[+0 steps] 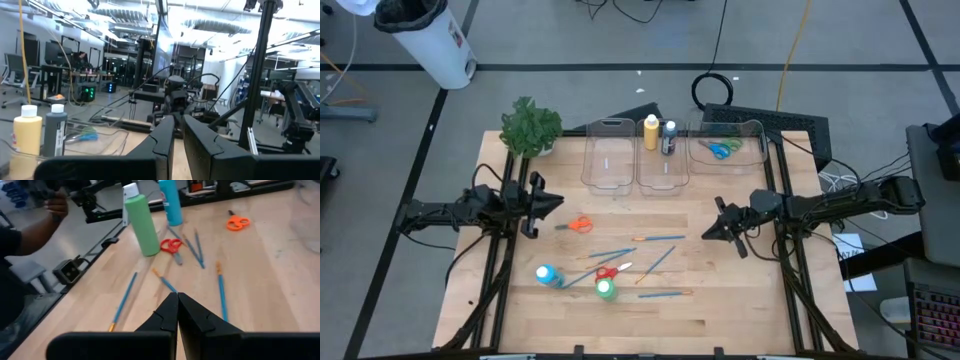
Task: Pick & Place Paint Supplies
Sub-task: Put the orange scissors into the right transparent bin
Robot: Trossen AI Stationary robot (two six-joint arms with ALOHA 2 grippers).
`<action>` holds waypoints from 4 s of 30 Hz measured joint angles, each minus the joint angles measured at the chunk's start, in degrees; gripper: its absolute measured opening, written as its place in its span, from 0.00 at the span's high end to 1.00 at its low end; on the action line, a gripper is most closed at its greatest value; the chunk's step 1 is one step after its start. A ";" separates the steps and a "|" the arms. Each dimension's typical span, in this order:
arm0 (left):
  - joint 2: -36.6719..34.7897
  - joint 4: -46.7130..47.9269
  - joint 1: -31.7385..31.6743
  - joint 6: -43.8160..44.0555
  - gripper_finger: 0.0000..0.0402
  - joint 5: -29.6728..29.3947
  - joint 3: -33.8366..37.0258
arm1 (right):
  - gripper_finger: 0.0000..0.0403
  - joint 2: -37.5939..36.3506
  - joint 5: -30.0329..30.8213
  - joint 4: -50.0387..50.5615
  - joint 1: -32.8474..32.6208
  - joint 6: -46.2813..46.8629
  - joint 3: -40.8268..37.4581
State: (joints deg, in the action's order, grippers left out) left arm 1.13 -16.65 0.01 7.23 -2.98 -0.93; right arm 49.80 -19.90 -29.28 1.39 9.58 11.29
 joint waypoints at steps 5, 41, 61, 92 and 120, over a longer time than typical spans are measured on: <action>-0.02 -0.81 0.01 -2.42 0.88 -1.06 0.00 | 1.00 0.02 2.09 0.00 0.02 -0.02 0.00; 5.29 -0.94 0.10 24.02 0.88 -3.15 -2.28 | 1.00 0.02 2.14 0.00 0.02 -0.05 0.02; 49.54 36.51 5.85 17.48 0.39 5.40 -44.26 | 1.00 0.02 2.22 -0.02 0.02 -0.08 0.02; 88.01 55.53 3.78 15.42 0.42 5.34 -49.09 | 1.00 0.01 1.98 -0.04 0.02 0.22 0.04; 90.49 61.08 -1.05 23.39 0.76 -1.84 -49.05 | 1.00 0.00 1.83 -0.02 0.02 0.24 0.04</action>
State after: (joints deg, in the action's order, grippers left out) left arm 91.61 44.43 -1.04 30.62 -4.83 -49.98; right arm 49.80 -18.06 -29.30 1.41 9.82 11.33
